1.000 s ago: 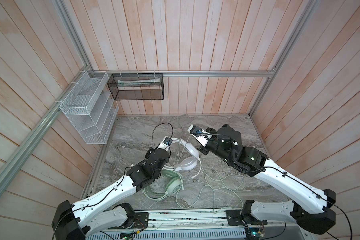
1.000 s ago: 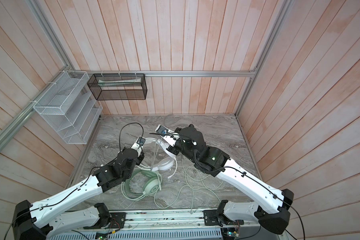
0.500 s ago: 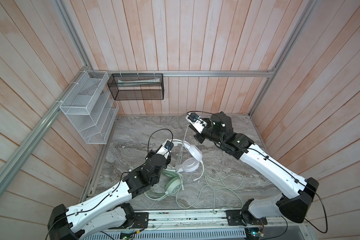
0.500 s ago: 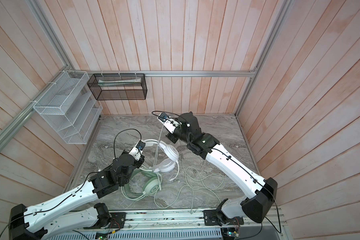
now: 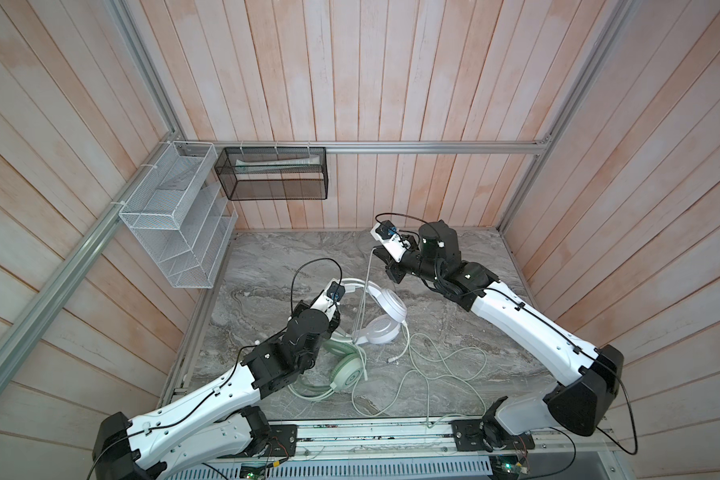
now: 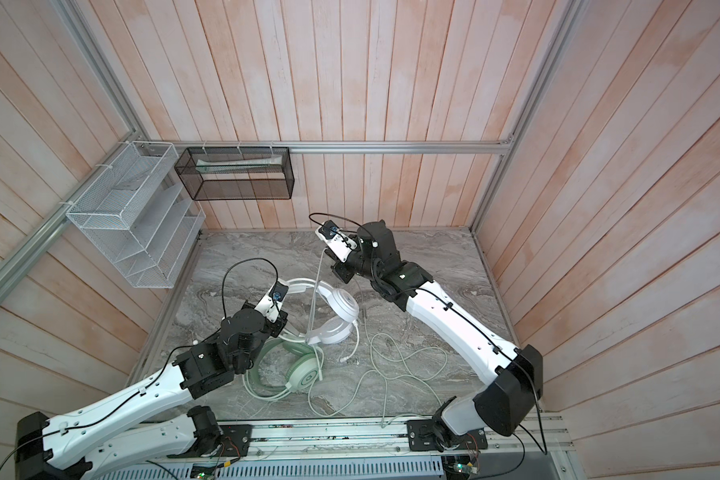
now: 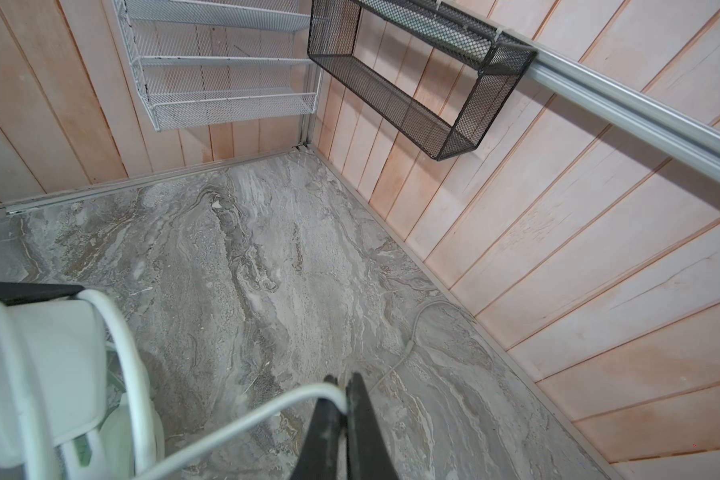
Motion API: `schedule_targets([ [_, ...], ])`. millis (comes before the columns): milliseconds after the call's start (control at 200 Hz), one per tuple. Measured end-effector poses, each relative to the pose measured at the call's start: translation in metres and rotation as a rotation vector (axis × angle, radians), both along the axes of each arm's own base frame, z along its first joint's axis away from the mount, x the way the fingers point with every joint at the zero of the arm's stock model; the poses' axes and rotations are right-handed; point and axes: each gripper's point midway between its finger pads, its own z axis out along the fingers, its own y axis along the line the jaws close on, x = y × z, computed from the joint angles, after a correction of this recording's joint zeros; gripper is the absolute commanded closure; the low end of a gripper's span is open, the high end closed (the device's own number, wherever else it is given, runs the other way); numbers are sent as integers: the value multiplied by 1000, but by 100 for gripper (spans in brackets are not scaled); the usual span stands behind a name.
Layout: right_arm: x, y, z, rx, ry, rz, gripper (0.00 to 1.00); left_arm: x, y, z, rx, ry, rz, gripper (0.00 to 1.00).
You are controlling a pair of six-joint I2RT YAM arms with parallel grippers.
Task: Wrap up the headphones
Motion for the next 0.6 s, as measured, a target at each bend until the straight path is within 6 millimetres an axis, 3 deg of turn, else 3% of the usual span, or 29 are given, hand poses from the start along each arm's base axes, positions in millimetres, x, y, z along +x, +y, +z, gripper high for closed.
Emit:
schedule_targets([
  [170, -7, 2, -5, 36, 17, 26, 100, -4, -1, -11, 31, 25, -12, 100],
  [425, -24, -8, 25, 125, -53, 44, 100, -8, -12, -7, -8, 20, -52, 100],
  [600, -7, -7, 1, 101, -15, 22, 100, -8, -12, -8, -15, 25, -51, 100],
])
